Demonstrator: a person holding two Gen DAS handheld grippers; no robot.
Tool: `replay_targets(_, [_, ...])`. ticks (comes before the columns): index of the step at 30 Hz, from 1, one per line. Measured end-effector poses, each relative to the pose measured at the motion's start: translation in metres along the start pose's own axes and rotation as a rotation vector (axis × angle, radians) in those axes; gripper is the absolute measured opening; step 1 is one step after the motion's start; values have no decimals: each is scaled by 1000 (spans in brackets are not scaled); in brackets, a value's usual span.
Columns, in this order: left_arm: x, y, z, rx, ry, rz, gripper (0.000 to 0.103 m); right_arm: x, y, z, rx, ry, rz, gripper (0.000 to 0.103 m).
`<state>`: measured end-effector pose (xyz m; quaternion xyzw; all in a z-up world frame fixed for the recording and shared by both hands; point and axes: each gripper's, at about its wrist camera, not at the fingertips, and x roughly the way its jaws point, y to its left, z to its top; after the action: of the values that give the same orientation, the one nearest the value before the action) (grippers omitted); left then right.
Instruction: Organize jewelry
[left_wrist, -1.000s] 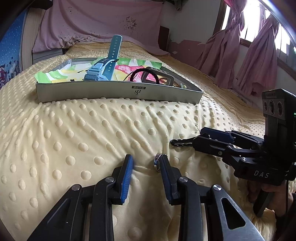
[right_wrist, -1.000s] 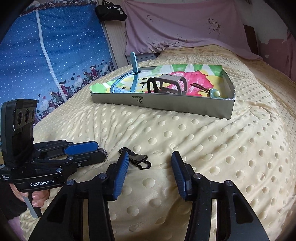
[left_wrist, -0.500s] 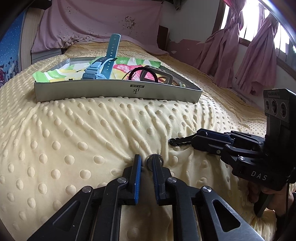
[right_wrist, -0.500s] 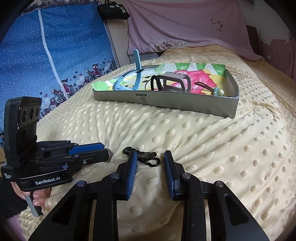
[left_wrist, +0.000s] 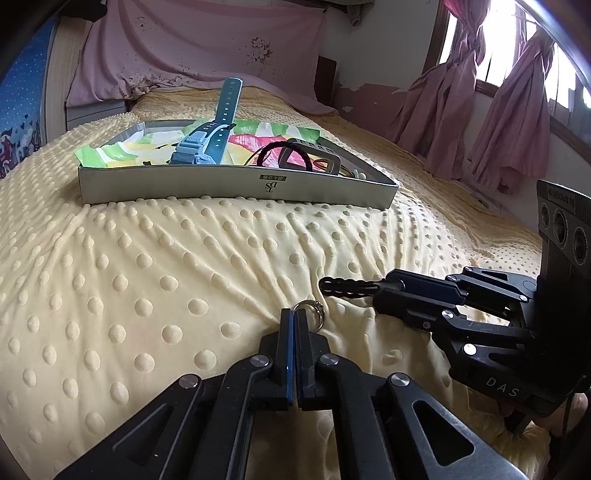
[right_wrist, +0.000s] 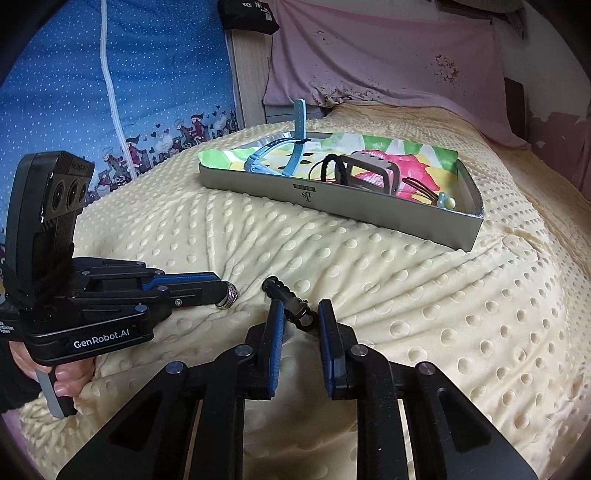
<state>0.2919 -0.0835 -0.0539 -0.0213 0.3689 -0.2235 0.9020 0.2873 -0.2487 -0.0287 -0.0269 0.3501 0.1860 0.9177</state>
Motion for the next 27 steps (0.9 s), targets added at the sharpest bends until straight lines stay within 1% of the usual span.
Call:
replay_targets(7, [-4,0,-1,-11,-5,-18,1,-5,7,0,-33,2,-31,16])
replay_targets(12, [-1,3,1,-26,9,-16,1,-11,3,0,-16,-15,-86,16])
replay_targets(14, [2,3,2,-26,21,-22,3,-12,-1,0,1,-16,-104,16])
replay_targets(17, [3,1,3,-20,21,-31,8,-12,-5,-1,24,-17,-101,16])
replay_targets(18, [2,1,3,-19,19,-37,14,-11,-6,-1,27,-16,-98,16])
replay_targets(19, [2,1,3,-18,15,-40,26,-11,-6,-1,28,-15,-97,16])
replay_targets(20, [1,0,3,-17,10,-42,35,-10,-6,-1,27,-15,-98,16])
replay_targets(21, [0,-1,4,-13,2,-38,53,-11,-7,-1,28,-14,-96,16])
replay_targets(22, [-2,-2,4,-7,-10,-31,58,-10,-7,-1,30,-13,-94,16])
replay_targets(23, [-2,-3,5,-1,-13,-22,58,-9,-7,-2,33,-13,-91,16])
replay_targets(25, [3,-1,5,-5,6,-20,57,-9,-8,-2,38,-12,-87,16])
replay_targets(26, [6,-1,6,-7,13,-16,55,-8,-8,-2,41,-12,-85,16])
replay_targets(27, [7,0,6,-9,17,-10,50,-8,-9,-2,43,-12,-84,16])
